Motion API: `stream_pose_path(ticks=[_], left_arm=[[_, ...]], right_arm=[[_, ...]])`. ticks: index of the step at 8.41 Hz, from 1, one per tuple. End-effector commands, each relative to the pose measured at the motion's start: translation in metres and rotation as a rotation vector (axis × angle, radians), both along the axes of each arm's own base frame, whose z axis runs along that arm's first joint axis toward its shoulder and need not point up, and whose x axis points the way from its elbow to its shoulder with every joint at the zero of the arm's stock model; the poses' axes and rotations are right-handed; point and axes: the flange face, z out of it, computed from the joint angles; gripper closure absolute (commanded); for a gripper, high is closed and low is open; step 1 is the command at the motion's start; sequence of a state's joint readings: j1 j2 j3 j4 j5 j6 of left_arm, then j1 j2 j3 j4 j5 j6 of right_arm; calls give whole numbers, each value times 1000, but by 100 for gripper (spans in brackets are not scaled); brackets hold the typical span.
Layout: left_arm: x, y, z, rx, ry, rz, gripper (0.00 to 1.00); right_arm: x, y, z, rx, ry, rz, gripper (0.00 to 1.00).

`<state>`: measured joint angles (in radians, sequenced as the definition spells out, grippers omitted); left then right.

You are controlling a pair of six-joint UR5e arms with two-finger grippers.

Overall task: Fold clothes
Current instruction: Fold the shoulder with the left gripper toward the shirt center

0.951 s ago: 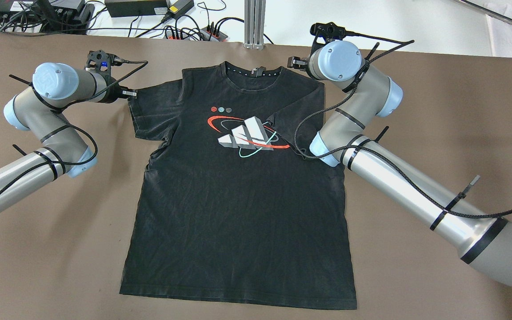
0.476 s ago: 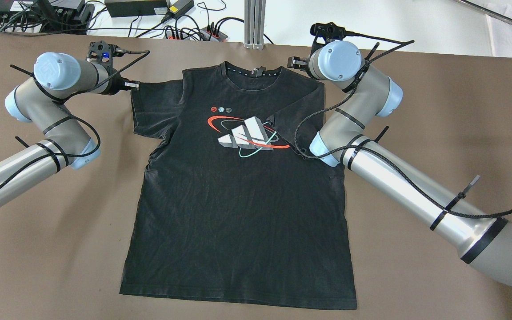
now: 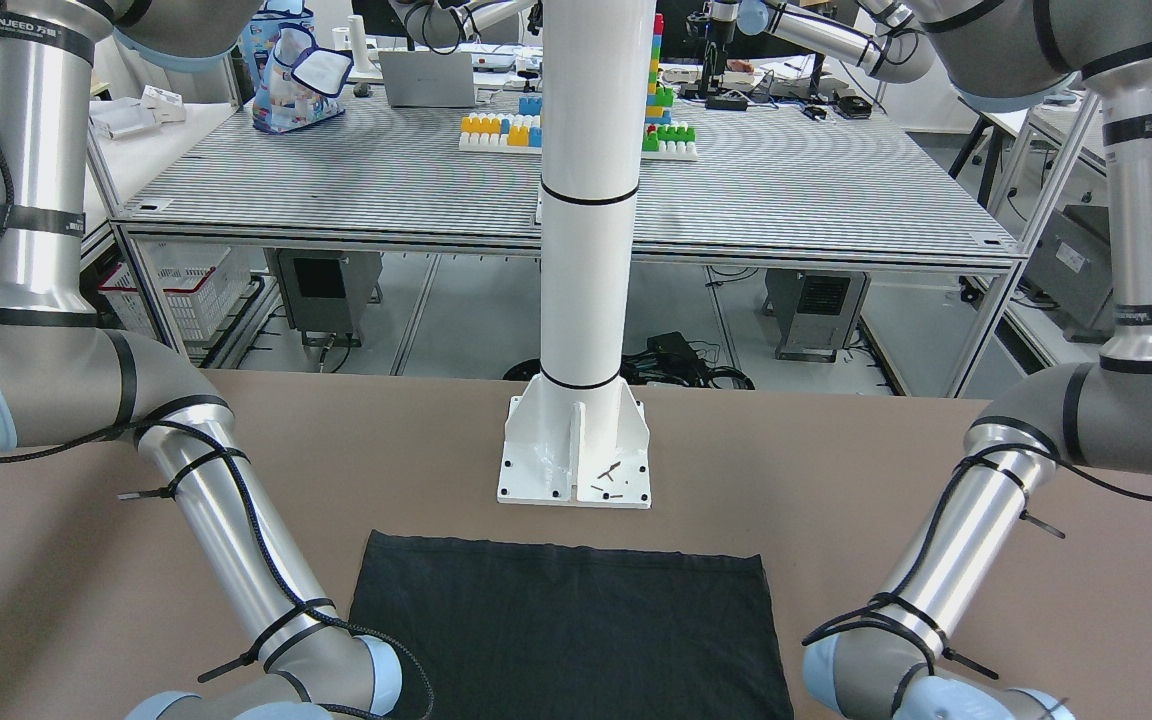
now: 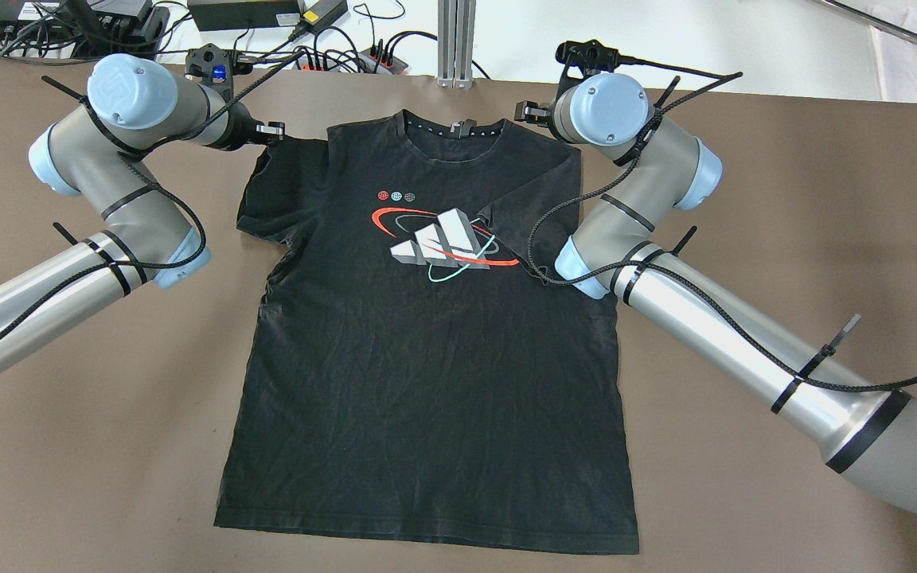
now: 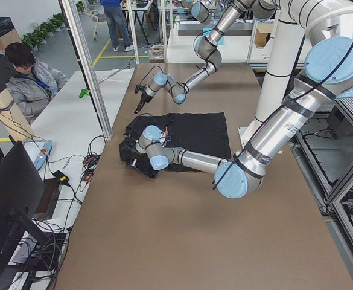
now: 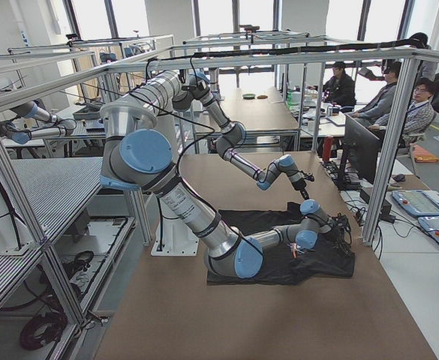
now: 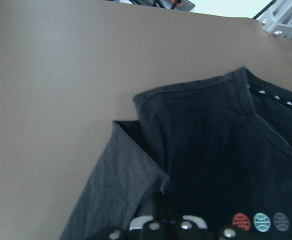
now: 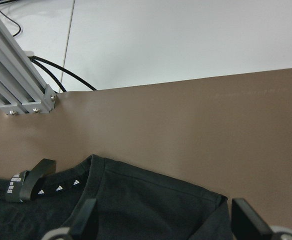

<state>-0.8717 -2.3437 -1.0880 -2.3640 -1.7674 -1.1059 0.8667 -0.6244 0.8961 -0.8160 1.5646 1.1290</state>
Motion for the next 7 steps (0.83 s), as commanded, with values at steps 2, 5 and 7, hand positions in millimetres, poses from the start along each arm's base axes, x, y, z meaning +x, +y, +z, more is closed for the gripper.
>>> stream_pose_path(ticks=[2, 5, 7], left_arm=[[78, 23, -85, -80, 3, -76, 100], [114, 10, -114, -126, 10, -154, 100], [124, 10, -117, -137, 12, -185, 100]], right_arm=[[1, 1, 4, -2, 3, -1, 6], [1, 1, 8, -3, 8, -2, 6], [1, 1, 9, -5, 9, -2, 6]])
